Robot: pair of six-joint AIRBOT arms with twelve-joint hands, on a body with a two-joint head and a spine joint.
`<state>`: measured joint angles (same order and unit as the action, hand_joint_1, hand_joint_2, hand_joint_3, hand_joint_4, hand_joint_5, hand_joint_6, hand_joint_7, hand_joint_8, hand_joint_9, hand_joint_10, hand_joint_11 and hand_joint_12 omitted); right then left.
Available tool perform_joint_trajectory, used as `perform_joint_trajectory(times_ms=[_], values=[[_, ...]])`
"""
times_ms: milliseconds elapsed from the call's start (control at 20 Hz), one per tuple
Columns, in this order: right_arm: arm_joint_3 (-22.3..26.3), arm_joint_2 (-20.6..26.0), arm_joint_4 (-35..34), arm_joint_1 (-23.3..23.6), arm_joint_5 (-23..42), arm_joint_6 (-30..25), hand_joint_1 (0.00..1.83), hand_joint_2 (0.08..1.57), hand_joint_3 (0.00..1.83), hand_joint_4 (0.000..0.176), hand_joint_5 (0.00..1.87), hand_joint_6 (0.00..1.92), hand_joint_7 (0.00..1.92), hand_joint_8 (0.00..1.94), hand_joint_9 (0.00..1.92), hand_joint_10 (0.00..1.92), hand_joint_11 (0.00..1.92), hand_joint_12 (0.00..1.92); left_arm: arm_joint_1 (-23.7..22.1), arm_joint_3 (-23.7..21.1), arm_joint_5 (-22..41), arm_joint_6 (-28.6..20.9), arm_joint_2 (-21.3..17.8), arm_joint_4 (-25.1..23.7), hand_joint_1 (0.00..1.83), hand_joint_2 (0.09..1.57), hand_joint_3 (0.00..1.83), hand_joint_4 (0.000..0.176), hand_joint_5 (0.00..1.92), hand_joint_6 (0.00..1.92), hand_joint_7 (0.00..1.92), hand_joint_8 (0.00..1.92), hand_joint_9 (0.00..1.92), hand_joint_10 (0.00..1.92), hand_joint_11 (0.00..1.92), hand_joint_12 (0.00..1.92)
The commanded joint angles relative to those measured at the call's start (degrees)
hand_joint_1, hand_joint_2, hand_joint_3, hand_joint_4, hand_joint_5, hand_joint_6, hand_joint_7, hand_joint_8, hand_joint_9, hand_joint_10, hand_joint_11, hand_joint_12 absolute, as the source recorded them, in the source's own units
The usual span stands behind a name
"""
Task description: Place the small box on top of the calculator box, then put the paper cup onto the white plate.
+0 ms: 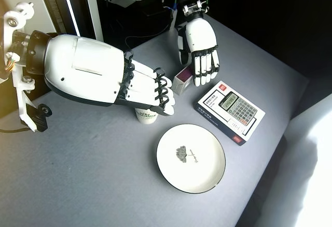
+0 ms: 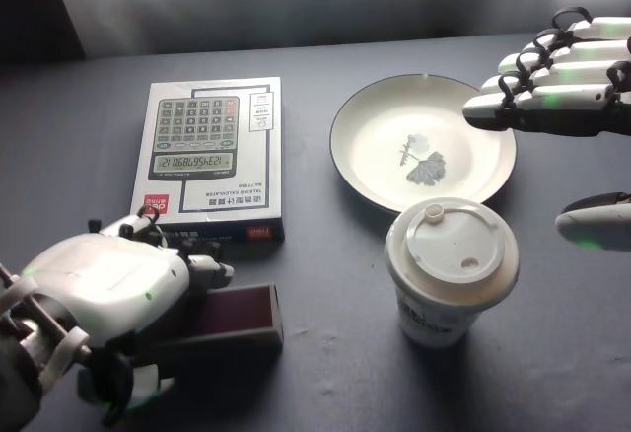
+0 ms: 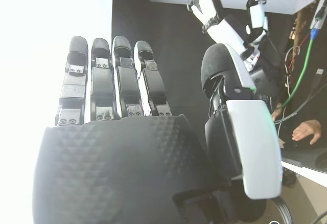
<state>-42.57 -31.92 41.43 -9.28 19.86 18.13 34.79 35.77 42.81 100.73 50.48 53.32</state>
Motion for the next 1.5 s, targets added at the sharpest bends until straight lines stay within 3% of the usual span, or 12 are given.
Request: perform_joint_trajectory(times_ms=[0,150,200,250,300,350,400,650,800,1050,1200,1450], values=[[0.17,0.58,-1.61,0.79,4.92,-0.28,0.3,1.31,0.0,0.0,0.19,0.0,0.19,0.0,0.16,0.01,0.0,0.43,0.17,0.24,4.04,0.11,0.04,-2.23,1.26,1.14,0.0,0.0,0.53,0.01,0.57,0.01,0.55,0.01,0.07,0.91],[0.17,0.58,-1.61,0.79,4.92,-0.28,0.24,1.33,0.0,0.0,0.17,0.01,0.17,0.01,0.13,0.01,0.0,0.36,1.09,0.53,4.07,-0.32,1.02,-2.42,1.24,1.19,0.0,0.0,0.66,0.01,0.75,0.02,0.73,0.03,0.25,0.91],[0.17,0.58,-1.61,0.79,4.92,-0.28,0.24,1.32,0.0,0.0,0.19,0.01,0.19,0.01,0.16,0.01,0.0,0.43,1.25,0.54,4.11,-0.34,1.15,-2.45,1.31,1.17,0.06,0.0,0.75,0.01,0.79,1.04,0.86,0.05,0.39,0.94],[0.17,0.58,-1.61,0.79,4.92,-0.28,0.25,1.32,0.0,0.0,0.19,0.01,0.19,0.01,0.16,0.01,0.0,0.44,1.39,0.54,4.12,-0.35,1.27,-2.45,1.23,1.21,0.02,0.0,0.66,1.08,0.89,1.18,0.95,0.07,0.45,1.01],[0.17,0.58,-1.61,0.79,4.92,-0.28,0.24,1.33,0.0,0.0,0.18,0.0,0.19,0.0,0.15,0.01,0.0,0.42,1.44,0.52,4.12,-0.35,1.29,-2.45,1.32,1.21,0.0,0.0,0.68,1.14,0.87,1.22,0.76,1.25,0.49,1.16],[0.17,0.58,-1.61,0.79,4.91,-0.28,0.26,1.32,0.0,0.0,0.19,0.0,0.2,0.0,0.16,0.01,0.0,0.45,1.45,0.51,4.12,-0.36,1.3,-2.39,1.34,1.22,0.0,0.0,0.69,1.15,0.84,1.27,0.7,1.51,0.49,1.24],[0.17,0.58,-1.6,0.79,4.89,-0.28,0.27,1.32,0.0,0.0,0.19,0.0,0.19,0.0,0.15,0.0,0.0,0.45,1.41,0.51,4.12,-0.36,1.29,-2.28,1.35,1.22,0.0,0.0,0.72,1.07,0.84,1.3,0.68,1.58,0.49,1.3],[0.17,0.59,-1.6,0.79,4.86,-0.28,0.23,1.32,0.0,0.0,0.2,0.0,0.21,0.0,0.17,0.0,0.0,0.53,-0.25,0.38,4.1,0.27,0.98,-0.96,1.35,1.22,0.0,0.0,0.74,1.0,0.82,1.36,0.67,1.57,0.49,1.32],[0.17,0.59,-1.59,0.79,4.86,-0.28,0.24,1.33,0.0,0.0,0.17,0.01,0.17,0.01,0.14,0.0,0.0,0.42,-2.6,0.08,3.39,2.75,0.47,0.98,1.35,1.21,0.0,0.0,0.76,0.99,0.83,1.33,0.68,1.57,0.47,1.32],[0.17,0.59,-1.59,0.79,4.85,-0.28,0.25,1.32,0.0,0.0,0.21,0.0,0.21,0.0,0.17,0.01,0.0,0.47,-9.98,1.55,-2.19,9.9,-0.59,5.46,1.35,1.21,0.0,0.0,0.74,1.03,0.87,1.27,0.69,1.55,0.45,1.3],[0.17,0.59,-1.58,0.79,4.84,-0.27,0.29,1.32,0.0,0.0,0.2,0.0,0.2,0.0,0.15,0.0,0.0,0.39,-15.16,3.89,-6.5,14.63,-0.81,9.64,1.34,1.23,0.0,0.0,0.71,1.09,0.82,1.35,0.64,1.61,0.42,1.33],[0.17,0.59,-1.55,0.79,4.85,-0.26,0.28,1.31,0.0,0.0,0.22,0.0,0.22,0.0,0.18,0.01,0.0,0.5,-22.19,9.24,-13.31,21.71,-0.26,16.12,1.34,1.23,0.0,0.0,0.74,1.03,0.82,1.36,0.62,1.64,0.43,1.36]])
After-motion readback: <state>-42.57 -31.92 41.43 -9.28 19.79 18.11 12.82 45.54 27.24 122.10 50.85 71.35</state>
